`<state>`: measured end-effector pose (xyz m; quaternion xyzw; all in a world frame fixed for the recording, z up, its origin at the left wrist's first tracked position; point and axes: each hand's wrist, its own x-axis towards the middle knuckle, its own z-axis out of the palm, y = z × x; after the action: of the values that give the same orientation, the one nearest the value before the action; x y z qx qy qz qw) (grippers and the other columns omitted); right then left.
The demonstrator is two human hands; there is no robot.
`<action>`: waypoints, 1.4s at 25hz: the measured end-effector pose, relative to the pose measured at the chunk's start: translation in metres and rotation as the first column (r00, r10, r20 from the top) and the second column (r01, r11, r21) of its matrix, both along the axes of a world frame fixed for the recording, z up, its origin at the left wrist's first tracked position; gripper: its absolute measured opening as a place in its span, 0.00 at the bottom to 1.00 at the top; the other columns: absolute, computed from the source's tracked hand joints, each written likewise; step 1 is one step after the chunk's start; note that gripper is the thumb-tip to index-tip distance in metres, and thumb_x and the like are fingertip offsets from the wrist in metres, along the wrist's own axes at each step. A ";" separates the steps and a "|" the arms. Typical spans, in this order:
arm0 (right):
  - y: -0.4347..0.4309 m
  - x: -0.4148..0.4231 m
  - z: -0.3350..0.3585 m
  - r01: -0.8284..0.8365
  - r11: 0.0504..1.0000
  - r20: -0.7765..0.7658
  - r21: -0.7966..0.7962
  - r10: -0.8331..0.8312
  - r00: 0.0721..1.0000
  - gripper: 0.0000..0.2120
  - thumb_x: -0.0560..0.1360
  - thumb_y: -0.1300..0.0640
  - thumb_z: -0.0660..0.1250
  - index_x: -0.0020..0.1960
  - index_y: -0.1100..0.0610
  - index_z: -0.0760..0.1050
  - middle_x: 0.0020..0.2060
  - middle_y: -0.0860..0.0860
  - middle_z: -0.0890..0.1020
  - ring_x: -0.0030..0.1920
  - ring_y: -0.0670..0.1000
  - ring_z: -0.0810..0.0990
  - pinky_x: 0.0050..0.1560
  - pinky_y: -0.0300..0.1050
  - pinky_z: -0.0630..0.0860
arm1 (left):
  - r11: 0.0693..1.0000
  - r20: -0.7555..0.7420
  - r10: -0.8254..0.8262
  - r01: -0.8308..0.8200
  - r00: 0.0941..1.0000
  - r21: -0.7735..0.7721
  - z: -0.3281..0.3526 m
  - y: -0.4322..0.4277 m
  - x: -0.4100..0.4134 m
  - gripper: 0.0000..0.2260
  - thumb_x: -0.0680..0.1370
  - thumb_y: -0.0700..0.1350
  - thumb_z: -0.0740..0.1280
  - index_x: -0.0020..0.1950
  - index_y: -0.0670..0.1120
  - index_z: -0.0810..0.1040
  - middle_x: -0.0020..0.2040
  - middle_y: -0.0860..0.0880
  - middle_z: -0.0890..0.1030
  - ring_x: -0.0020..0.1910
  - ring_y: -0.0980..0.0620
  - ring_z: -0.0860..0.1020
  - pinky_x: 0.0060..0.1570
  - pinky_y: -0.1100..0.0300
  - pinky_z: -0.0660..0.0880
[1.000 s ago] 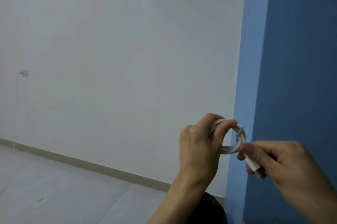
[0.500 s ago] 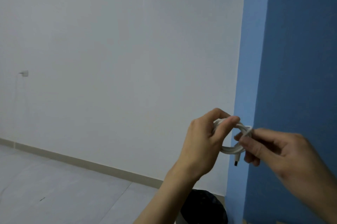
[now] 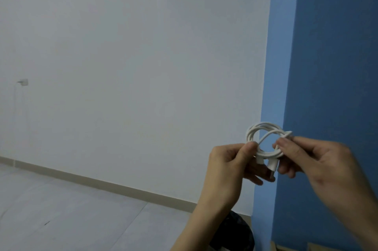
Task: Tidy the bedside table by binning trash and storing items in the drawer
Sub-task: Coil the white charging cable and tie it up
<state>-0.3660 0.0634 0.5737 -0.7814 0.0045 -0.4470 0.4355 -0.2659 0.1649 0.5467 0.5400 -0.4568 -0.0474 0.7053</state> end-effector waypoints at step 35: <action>-0.002 -0.007 -0.016 -0.208 0.972 -0.008 0.113 0.210 0.978 0.32 0.54 0.28 0.68 0.41 0.54 0.82 0.35 0.54 0.85 0.32 0.48 0.82 0.38 0.39 0.81 | 0.985 0.030 -0.170 0.169 0.985 0.035 -0.012 0.010 -0.011 0.29 0.76 0.56 0.59 0.30 0.30 0.66 0.24 0.47 0.64 0.22 0.55 0.61 0.24 0.64 0.58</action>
<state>-0.3734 0.0619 0.5577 -0.7564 -0.0484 -0.3899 0.5230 -0.2770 0.1746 0.5346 0.5112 -0.5119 -0.1057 0.6822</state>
